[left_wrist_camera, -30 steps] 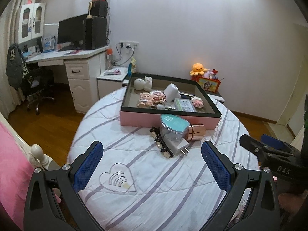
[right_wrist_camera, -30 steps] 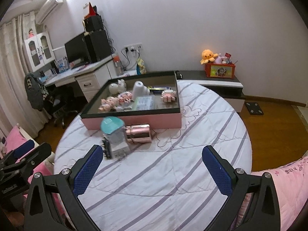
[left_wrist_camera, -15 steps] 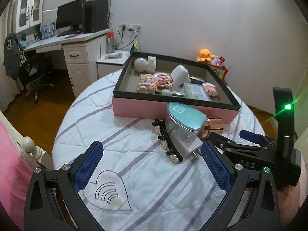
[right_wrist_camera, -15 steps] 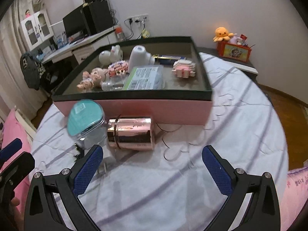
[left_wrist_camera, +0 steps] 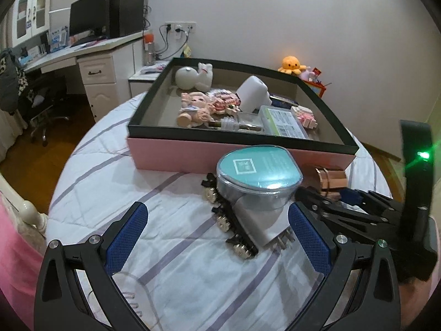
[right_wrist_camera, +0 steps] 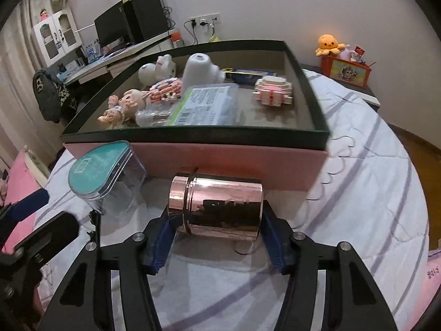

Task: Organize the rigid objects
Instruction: 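Grasp the teal-lidded jar with the left tool while the right tool grasps the rose-gold cup, then lower the jar and rose-gold cup into the tray and release both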

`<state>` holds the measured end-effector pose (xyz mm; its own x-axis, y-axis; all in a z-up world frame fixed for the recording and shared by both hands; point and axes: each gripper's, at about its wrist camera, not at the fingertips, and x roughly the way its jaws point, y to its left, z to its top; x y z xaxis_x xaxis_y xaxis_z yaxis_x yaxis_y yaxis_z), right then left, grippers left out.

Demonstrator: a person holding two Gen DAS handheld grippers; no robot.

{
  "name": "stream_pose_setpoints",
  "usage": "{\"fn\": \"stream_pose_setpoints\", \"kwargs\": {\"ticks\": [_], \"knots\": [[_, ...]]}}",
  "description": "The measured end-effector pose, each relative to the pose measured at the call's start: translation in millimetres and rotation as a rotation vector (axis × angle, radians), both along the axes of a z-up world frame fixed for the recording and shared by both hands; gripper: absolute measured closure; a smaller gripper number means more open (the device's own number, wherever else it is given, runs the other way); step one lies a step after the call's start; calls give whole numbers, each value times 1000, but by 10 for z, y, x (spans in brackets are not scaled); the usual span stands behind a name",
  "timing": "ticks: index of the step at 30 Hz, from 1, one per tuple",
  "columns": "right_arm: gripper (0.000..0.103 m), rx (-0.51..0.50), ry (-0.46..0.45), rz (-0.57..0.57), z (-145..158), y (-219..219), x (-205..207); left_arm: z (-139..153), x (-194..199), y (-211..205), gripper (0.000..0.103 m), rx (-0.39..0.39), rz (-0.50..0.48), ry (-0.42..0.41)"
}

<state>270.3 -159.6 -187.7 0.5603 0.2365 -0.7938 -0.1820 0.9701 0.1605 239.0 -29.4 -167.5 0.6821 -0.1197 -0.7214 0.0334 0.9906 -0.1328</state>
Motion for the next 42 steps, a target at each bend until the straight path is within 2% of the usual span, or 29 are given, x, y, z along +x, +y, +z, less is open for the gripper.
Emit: {"fn": "stream_pose_setpoints", "kwargs": {"ticks": [12, 13, 15, 20, 33, 38, 42], "knots": [[45, -10, -4, -26, 25, -170, 1, -94, 333, -228, 2, -38, -37, 15], [45, -11, -4, -25, 26, -169, 5, -115, 361, -224, 9, -43, -35, 18], [45, -13, -4, -24, 28, -163, 6, -158, 404, -210, 28, -67, -44, 32], [46, -10, -6, -27, 42, -167, -5, -150, 352, -162, 28, -72, -54, 17], [46, 17, -16, -5, 167, -127, -180, 110, 70, -33, 28, -42, -64, -53], [46, 46, -48, 6, 374, -112, -273, 289, -49, 13, 28, -44, -70, -94], [46, 66, -105, 24, 658, -83, -286, 495, -71, 53, 28, -37, -76, -140]]}}
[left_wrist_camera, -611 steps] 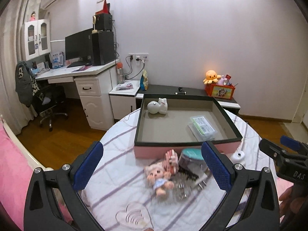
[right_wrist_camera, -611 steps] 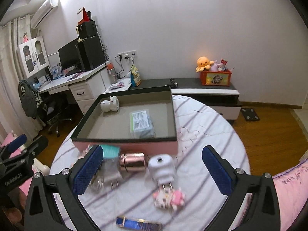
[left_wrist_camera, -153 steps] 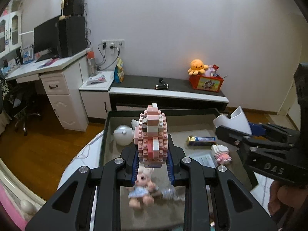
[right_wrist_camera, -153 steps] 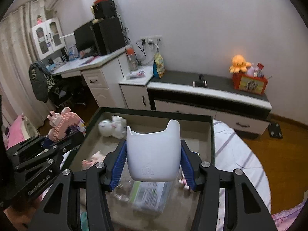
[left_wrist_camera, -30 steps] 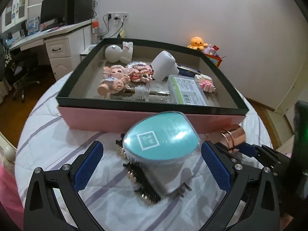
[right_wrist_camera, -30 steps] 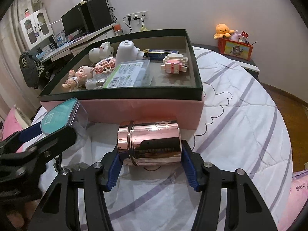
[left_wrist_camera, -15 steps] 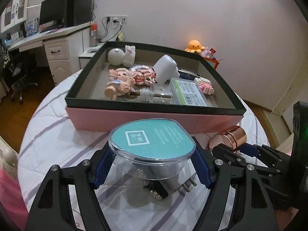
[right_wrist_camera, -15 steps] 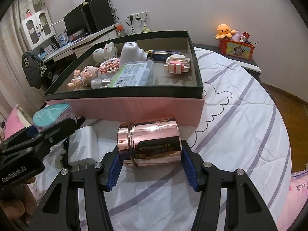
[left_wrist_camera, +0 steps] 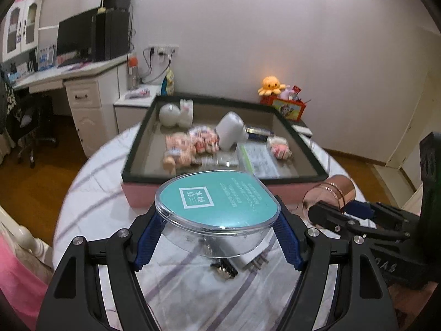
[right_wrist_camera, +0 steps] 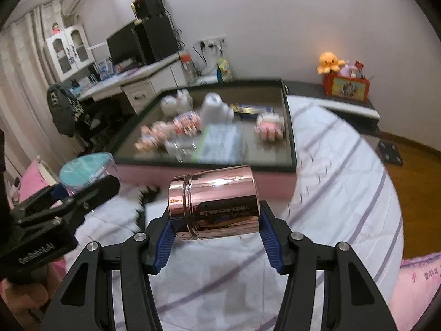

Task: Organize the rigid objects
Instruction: 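Lower the jar and rose-gold cup into the tray and release both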

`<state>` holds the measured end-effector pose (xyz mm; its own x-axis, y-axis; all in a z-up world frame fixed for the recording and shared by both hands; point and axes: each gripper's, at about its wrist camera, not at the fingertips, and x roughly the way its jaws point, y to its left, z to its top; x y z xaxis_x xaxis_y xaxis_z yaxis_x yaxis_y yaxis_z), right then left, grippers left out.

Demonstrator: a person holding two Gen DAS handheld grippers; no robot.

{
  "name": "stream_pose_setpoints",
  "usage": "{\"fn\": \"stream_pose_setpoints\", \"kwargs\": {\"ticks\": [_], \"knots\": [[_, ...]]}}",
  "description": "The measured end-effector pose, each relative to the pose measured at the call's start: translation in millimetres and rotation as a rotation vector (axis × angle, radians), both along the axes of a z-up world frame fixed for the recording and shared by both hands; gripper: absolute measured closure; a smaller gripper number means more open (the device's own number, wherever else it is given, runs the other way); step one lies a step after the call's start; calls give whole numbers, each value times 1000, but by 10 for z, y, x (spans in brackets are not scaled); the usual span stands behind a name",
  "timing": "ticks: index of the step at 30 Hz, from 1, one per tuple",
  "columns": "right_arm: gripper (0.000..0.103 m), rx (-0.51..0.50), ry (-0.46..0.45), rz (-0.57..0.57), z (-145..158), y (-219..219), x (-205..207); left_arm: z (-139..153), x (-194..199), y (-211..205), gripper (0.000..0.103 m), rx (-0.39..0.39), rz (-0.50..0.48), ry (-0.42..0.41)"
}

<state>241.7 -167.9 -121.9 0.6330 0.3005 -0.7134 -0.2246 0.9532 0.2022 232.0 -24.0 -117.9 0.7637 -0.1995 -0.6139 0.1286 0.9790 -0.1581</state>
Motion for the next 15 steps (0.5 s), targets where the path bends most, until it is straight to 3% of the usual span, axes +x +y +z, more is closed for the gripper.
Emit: {"fn": "stream_pose_setpoints", "kwargs": {"ticks": [7, 15], "knots": [[46, -14, -89, 13, 400, 58, 394, 356, 311, 68, 28, 35, 5, -82], [46, -23, -49, -7, 346, 86, 1212, 430, 1125, 139, 28, 30, 15, -58]]}}
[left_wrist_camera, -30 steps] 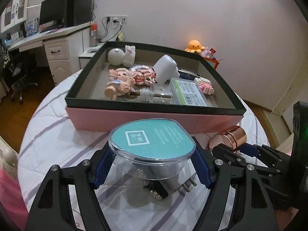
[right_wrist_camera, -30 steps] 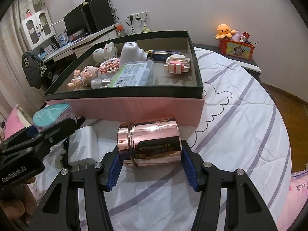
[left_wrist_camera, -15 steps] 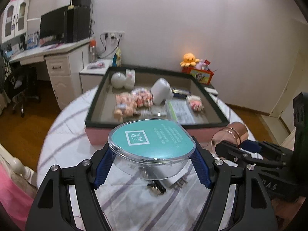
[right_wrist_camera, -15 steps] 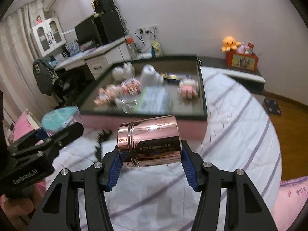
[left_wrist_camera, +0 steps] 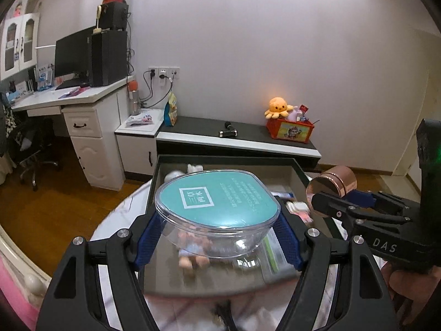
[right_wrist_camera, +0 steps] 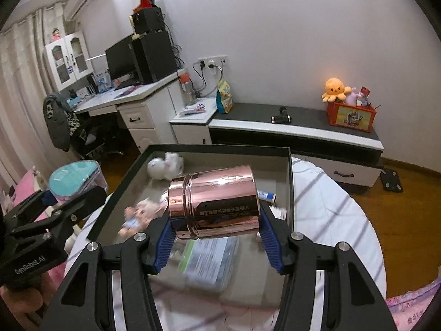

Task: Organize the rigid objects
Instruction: 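Lower the jar and rose-gold cup into the tray and release both, then withdraw both tools back toward the hair clip and charger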

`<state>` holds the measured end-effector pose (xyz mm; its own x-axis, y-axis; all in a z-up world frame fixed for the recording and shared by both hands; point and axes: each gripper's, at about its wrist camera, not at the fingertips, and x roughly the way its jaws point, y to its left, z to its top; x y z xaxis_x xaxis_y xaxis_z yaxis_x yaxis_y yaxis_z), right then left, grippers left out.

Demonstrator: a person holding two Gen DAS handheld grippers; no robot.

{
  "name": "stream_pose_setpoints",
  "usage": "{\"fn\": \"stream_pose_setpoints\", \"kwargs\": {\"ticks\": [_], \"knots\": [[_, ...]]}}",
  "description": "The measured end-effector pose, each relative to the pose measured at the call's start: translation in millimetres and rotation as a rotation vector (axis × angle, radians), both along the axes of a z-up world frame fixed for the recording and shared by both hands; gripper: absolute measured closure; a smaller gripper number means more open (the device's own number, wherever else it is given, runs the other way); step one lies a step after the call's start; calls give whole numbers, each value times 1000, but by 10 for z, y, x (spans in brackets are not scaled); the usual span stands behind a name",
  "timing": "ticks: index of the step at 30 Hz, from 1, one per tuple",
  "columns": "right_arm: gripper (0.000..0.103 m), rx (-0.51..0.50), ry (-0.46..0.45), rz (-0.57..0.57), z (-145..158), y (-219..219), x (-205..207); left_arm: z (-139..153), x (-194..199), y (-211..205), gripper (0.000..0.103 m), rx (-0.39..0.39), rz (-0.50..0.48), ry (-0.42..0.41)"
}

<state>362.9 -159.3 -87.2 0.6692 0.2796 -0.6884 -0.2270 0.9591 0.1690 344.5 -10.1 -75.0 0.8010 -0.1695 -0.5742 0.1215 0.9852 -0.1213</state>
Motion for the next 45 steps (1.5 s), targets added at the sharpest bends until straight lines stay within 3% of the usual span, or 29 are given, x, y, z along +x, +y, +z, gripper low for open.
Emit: {"fn": "stream_pose_setpoints", "kwargs": {"ticks": [6, 13, 15, 16, 17, 19, 28, 39, 45], "knots": [[46, -17, 64, -18, -243, -4, 375, -193, 489, -28, 28, 12, -2, 65], [46, -40, 127, -27, -503, 20, 563, -433, 732, -99, 27, 35, 0, 136], [40, -44, 135, -25, -534, 22, 567, -478, 745, -98, 26, 44, 5, 153], [23, -41, 131, -27, -525, 18, 551, -492, 741, -81, 22, 48, 10, 156], [17, -37, 126, -33, -515, 6, 529, -494, 721, -72, 15, 52, 17, 152], [17, -32, 128, -48, -489, -24, 510, -454, 660, -38, 4, 47, 27, 132], [17, 59, 64, -110, -221, -188, 126, -70, 45, 162, 0, 14, 55, 3], [17, 75, -117, -97, 437, -83, -945, 230, -1066, 197, 0, 12, 58, -96], [17, 65, -171, -91, 590, -51, -1482, 307, -1595, 288, 0, -5, 80, -127]]}}
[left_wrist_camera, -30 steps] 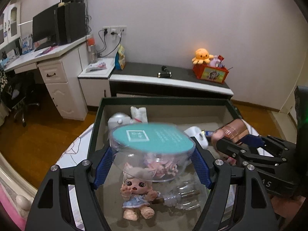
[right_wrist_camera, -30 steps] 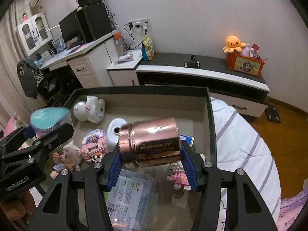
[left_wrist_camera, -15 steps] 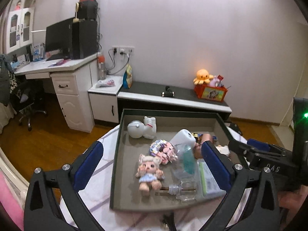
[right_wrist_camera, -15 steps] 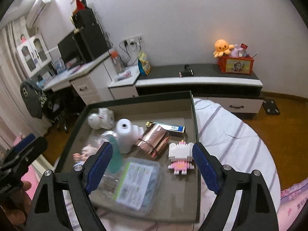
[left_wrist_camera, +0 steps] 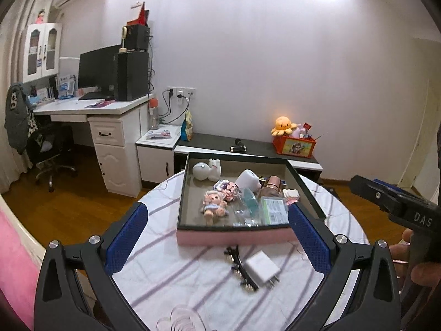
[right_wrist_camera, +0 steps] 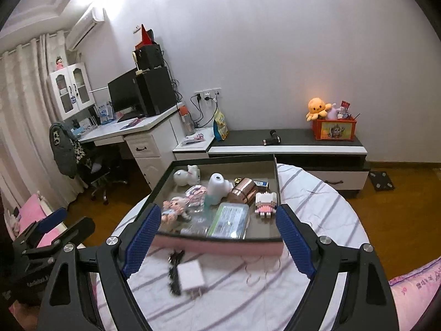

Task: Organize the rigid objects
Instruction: 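Withdraw both tools back toward the hair clip and charger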

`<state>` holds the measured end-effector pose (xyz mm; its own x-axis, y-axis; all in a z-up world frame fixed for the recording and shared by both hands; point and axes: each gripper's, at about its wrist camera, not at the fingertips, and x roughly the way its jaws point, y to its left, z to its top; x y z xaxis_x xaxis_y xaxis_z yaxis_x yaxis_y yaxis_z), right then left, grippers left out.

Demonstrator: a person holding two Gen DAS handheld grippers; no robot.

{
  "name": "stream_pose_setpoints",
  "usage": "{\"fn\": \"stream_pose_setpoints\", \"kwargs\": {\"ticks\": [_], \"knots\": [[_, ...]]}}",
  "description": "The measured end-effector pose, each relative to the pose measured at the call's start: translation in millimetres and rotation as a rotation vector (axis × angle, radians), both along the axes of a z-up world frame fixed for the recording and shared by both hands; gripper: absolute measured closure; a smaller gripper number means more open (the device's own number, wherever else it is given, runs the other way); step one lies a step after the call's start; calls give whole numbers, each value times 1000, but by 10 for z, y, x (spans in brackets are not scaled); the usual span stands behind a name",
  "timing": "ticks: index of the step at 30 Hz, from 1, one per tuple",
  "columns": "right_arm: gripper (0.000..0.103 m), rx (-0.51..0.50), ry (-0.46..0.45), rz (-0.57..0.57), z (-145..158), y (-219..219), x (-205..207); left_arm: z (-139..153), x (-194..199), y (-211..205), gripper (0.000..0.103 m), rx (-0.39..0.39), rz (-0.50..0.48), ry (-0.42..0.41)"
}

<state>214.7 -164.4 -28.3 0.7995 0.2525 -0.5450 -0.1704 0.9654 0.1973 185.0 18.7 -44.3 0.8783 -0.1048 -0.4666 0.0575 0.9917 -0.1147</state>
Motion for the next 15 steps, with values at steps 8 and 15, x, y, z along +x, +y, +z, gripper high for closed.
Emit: {"fn": "stream_pose_setpoints", "kwargs": {"ticks": [8, 15], "knots": [[17, -46, -22, -32, 25, -17, -457, 35, -530, 45, 0, 37, 37, -27], [17, -53, -5, -18, -30, 14, -626, -4, -678, 47, 0, 21, 35, -6]]}}
